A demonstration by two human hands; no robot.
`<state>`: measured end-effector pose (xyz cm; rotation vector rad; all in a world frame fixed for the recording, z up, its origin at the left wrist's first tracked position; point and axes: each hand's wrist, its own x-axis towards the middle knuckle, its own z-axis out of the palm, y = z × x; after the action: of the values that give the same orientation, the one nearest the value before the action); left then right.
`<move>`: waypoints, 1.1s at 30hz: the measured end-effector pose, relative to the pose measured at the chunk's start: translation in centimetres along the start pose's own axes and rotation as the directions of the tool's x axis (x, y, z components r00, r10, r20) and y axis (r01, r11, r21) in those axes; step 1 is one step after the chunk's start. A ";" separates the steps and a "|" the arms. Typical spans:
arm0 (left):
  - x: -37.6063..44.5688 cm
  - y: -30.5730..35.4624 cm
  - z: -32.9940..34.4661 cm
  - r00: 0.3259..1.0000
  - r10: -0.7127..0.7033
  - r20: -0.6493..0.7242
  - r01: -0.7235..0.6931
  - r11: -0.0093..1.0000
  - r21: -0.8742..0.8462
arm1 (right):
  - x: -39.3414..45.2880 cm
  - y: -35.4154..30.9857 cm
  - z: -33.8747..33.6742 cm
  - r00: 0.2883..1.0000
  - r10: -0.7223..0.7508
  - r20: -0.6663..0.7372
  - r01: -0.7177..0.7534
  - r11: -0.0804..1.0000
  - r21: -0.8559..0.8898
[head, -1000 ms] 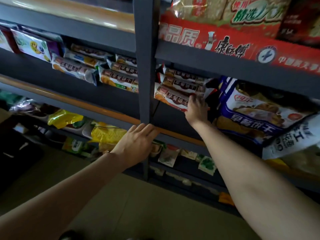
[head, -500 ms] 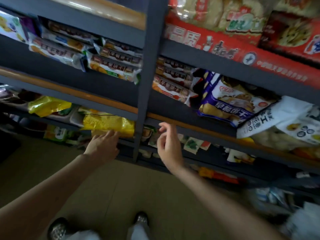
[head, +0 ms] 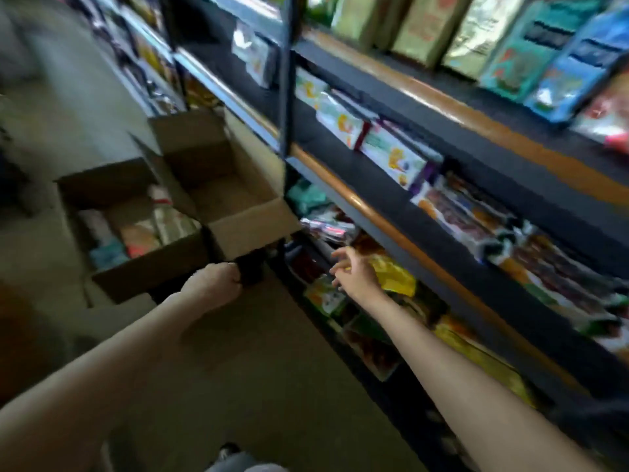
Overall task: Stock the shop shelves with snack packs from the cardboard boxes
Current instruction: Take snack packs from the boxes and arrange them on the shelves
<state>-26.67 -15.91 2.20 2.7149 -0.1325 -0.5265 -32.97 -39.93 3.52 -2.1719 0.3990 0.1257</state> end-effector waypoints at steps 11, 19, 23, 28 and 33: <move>8.7 -15.8 -7.3 0.897 -0.410 -0.168 0.312 0.854 -0.416 | 14.7 -15.4 14.8 0.940 -0.208 0.269 0.244 0.964 -0.105; 17.4 -24.9 -8.9 0.797 -0.602 -0.055 0.503 0.711 -0.492 | 26.5 -22.3 29.7 0.663 -0.347 0.663 0.557 0.820 -0.129; 20.1 -29.1 -10.9 0.791 -0.609 -0.055 0.501 0.696 -0.514 | 30.2 -24.8 37.6 0.554 -0.215 0.804 0.571 0.801 -0.179; 24.0 -36.4 -11.1 0.773 -0.635 -0.007 0.553 0.678 -0.485 | 35.2 -22.6 46.7 0.537 0.026 0.843 0.527 0.770 -0.359; 28.2 -42.5 -9.1 0.766 -0.642 -0.033 0.528 0.657 -0.537 | 39.8 -19.9 55.8 0.491 0.071 0.868 0.579 0.718 -0.386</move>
<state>3.72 22.06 -15.58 2.2131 0.8713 -0.3469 14.20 6.30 -23.57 -2.4532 -0.7048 1.2785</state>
